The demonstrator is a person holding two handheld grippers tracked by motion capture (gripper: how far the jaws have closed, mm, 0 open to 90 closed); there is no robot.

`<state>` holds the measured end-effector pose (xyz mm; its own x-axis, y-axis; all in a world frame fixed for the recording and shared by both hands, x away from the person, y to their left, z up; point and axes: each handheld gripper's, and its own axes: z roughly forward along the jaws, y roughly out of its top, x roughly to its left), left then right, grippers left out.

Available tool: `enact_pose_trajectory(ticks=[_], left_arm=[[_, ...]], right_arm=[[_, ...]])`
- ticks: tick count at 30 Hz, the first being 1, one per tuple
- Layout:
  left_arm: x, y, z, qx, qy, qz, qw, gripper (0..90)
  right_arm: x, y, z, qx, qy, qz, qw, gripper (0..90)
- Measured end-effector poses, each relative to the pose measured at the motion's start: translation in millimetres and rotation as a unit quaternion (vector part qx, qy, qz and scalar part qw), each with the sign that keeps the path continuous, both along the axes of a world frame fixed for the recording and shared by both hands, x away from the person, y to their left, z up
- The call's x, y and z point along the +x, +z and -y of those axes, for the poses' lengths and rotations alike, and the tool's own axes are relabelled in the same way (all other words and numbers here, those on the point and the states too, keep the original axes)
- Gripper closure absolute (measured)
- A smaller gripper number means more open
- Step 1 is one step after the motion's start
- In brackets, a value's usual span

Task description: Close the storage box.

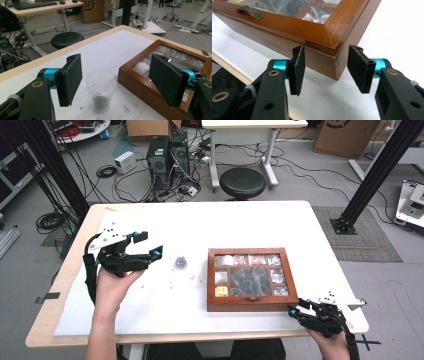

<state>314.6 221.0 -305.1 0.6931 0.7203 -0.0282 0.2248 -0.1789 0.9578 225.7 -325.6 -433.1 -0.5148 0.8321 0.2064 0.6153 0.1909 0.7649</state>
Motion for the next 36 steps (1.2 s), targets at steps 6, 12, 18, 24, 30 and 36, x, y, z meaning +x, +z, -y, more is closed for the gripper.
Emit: enact_pose_trajectory(ticks=[6,12,18,24,30,36], left_arm=[[-0.3,0.4,-0.6,-0.002,0.001,0.002,1.0,27.0],[-1.4,1.9,-2.0,-0.004,0.002,0.005,1.0,27.0],[-1.2,2.1,-3.8,-0.01,-0.003,0.005,0.9999,27.0],[-1.4,1.9,-8.1,-0.027,-0.01,0.006,0.9996,26.9],[-1.9,1.9,-9.6,-0.03,-0.01,0.007,0.9995,26.9],[-1.3,2.1,-11.4,-0.036,-0.01,0.007,0.9993,26.9]], right_arm=[[-1.7,3.5,1.1,-0.006,-0.003,0.0,1.0,39.5],[-4.4,14.3,5.6,-0.011,-0.01,0.018,0.9997,33.7],[-1.5,36.6,17.6,-0.006,-0.029,0.052,0.9982,29.3],[9.7,59.9,24.1,0.0,-0.034,0.088,0.9956,24.2],[23.0,80.4,19.7,-0.008,-0.025,0.121,0.9923,21.8],[37.7,97.8,10.9,-0.013,-0.025,0.156,0.9873,21.7]])
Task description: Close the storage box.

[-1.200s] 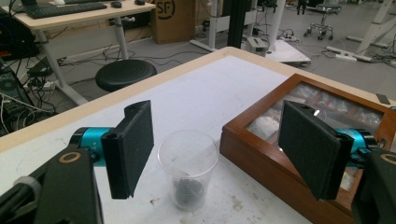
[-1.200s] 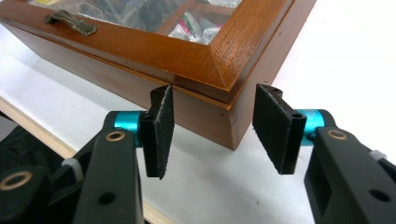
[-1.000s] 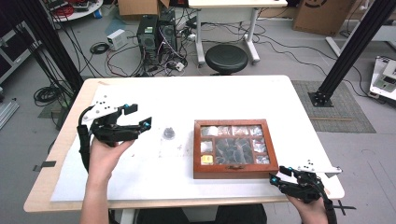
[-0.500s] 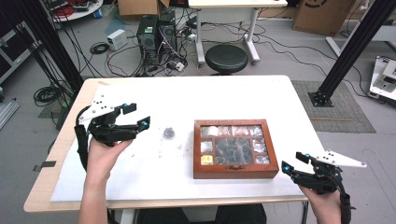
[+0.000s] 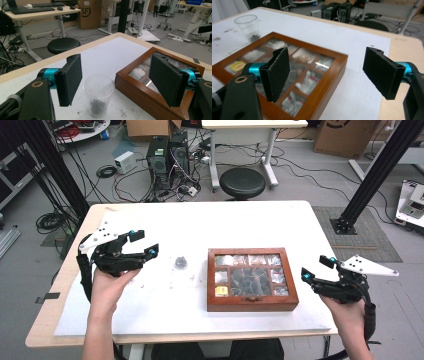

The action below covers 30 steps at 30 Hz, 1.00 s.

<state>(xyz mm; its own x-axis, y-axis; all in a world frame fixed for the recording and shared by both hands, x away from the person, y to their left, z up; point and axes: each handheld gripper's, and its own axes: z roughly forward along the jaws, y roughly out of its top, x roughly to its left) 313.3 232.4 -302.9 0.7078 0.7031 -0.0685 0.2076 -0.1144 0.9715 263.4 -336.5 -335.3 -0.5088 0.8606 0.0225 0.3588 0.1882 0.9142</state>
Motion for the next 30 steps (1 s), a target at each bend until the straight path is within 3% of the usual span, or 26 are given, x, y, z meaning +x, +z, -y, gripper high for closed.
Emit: enact_pose_trajectory(ticks=[11,16,22,30], left_arm=[[4.1,-0.7,-0.6,-0.012,0.0,0.002,0.9999,26.7],[5.7,-2.4,-0.1,-0.012,0.002,0.005,0.9999,26.7],[6.1,-4.0,-1.4,-0.015,0.009,0.009,0.9998,26.7],[7.2,-6.2,1.0,-0.01,0.009,0.008,0.9999,26.7]], right_arm=[[33.3,24.3,-14.5,-0.001,-0.009,0.053,0.9986,20.9],[47.9,36.0,-20.0,0.02,-0.023,0.07,0.997,20.9],[46.9,37.0,-25.5,0.027,-0.025,0.091,0.9952,21.0],[47.6,33.7,-19.0,0.038,-0.026,0.083,0.9954,21.0]])
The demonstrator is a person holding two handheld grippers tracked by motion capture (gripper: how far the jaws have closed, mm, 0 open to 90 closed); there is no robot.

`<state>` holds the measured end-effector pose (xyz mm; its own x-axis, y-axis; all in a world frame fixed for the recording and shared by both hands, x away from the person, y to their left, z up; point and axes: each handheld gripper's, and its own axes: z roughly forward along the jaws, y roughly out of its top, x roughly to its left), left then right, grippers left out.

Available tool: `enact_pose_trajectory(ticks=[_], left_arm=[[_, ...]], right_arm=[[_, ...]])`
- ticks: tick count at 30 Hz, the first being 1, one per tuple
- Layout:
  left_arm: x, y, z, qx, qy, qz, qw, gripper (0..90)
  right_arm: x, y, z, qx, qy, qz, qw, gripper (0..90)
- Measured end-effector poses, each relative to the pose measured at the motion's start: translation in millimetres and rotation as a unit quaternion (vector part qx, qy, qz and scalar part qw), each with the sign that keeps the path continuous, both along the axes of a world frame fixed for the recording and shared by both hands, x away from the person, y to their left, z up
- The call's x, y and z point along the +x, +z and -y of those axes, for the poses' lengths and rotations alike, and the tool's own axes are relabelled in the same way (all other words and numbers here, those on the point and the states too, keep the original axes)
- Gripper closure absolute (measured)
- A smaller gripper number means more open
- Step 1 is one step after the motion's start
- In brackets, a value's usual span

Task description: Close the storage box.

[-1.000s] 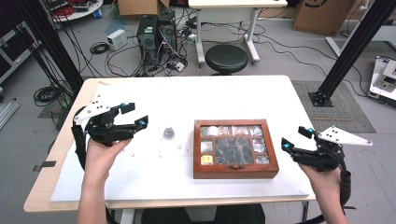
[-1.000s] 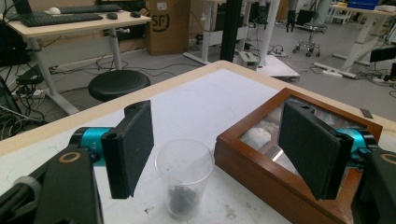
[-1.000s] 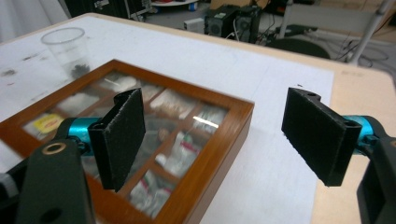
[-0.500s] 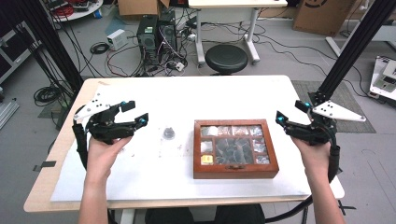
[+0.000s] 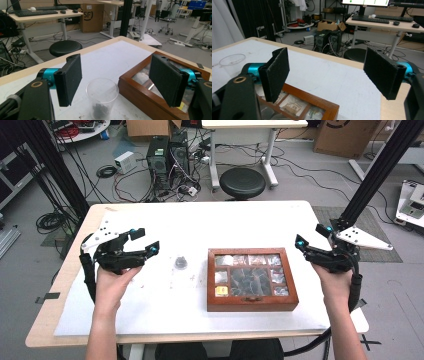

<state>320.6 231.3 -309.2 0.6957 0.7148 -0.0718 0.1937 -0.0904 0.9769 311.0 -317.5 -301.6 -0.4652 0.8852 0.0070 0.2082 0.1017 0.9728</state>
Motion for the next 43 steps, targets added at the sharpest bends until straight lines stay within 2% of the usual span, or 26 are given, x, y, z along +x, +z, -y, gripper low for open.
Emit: enact_pose_trajectory(ticks=[43], left_arm=[[-4.3,0.8,-1.5,0.004,0.001,0.0,1.0,26.7]], right_arm=[[3.0,-0.8,2.7,0.008,0.001,-0.005,1.0,21.0]])
